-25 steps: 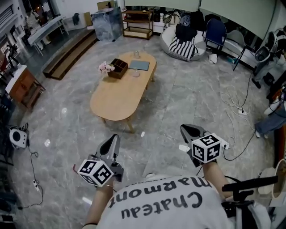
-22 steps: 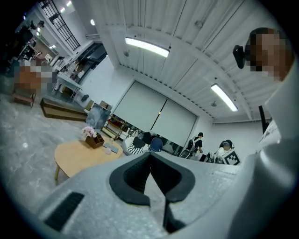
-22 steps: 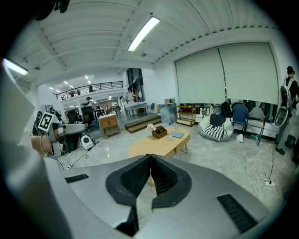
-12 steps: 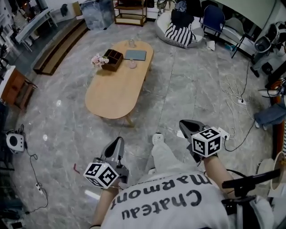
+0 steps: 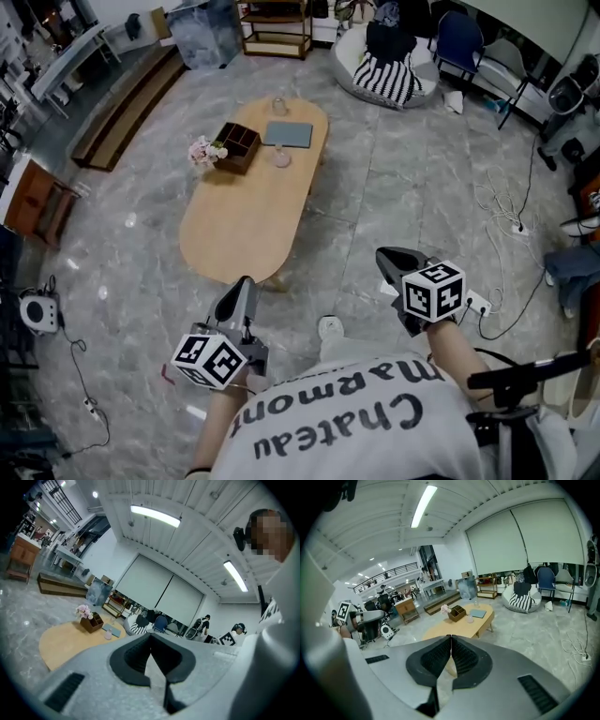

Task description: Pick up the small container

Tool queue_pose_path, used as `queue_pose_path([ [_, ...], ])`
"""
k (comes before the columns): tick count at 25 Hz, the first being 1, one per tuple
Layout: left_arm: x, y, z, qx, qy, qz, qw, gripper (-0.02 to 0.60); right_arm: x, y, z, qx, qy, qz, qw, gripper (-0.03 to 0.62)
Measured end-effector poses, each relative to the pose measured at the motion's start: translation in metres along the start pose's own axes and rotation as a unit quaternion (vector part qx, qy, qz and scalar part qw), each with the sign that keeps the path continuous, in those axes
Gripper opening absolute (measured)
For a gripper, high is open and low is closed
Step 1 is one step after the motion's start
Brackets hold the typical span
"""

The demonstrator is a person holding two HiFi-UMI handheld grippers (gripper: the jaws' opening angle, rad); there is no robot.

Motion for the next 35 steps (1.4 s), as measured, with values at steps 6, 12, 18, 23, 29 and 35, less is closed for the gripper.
queue_pose_path([
  [6, 0.044, -0.026, 0.059, 0.031, 0.040, -0.002, 0.9987, 0.014, 0.068, 0.049, 0.035, 0.019, 0.034, 0.014, 0.999, 0.012],
  [12, 0.055, -0.039, 0.098, 0.031, 0.041, -0.009, 0.9986, 0.015, 0.087, 0.088, 0.059, 0.018, 0.031, 0.040, 0.999, 0.012],
  [18, 0.060, -0.061, 0.139, 0.024, 0.017, -0.030, 0.9991, 0.014, 0.092, 0.118, 0.085, 0.012, 0.012, 0.067, 0.998, 0.012],
  [23, 0.071, -0.082, 0.197, 0.017, -0.006, -0.046, 0.9988, 0.014, 0.109, 0.157, 0.111, -0.001, 0.005, 0.107, 0.994, 0.012],
  [29, 0.121, -0.109, 0.283, -0.008, -0.018, -0.002, 0.9998, 0.014, 0.173, 0.202, 0.154, -0.001, 0.004, 0.130, 0.992, 0.012],
  [35, 0.174, -0.146, 0.356, -0.008, -0.028, 0.015, 0.9995, 0.014, 0.244, 0.238, 0.218, 0.008, -0.022, 0.127, 0.992, 0.012],
])
Point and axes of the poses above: the fingertips, and each gripper's own axes: z forward along the fingers, y to its right, x out of its top, the point moved 7 cm from there along -z, backward along the fingers, and after that the axes turned 9 degrees about -y, right-handed, at the moved point
